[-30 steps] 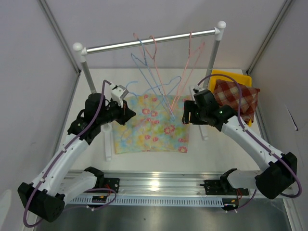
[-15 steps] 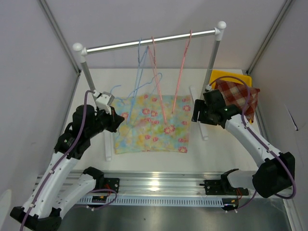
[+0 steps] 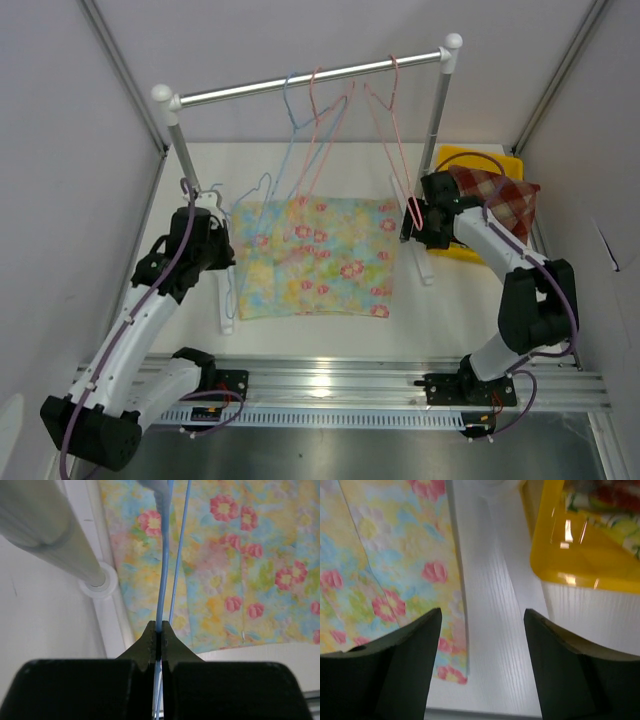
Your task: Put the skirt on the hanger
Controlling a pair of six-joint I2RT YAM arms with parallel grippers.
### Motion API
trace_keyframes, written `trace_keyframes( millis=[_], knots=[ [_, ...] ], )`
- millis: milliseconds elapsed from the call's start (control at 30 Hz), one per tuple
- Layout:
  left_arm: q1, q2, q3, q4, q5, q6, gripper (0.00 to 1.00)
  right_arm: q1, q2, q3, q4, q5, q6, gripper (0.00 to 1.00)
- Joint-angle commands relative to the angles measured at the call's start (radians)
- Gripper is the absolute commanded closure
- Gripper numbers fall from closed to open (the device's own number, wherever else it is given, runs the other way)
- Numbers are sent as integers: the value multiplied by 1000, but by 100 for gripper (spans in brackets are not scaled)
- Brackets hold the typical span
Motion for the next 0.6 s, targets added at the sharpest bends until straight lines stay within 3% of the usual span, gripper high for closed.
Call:
trace_keyframes(
  millis=[0, 300, 567],
  knots=[
    [70, 54, 46, 71, -3, -8, 100, -33, 100, 146, 60, -13, -34, 28],
    [226, 287, 230, 154, 74, 82, 100, -45, 380, 428, 49, -101, -34, 28],
    [274, 493, 396, 229, 131, 116, 100, -50, 539, 563, 109, -146, -8, 29]
  ],
)
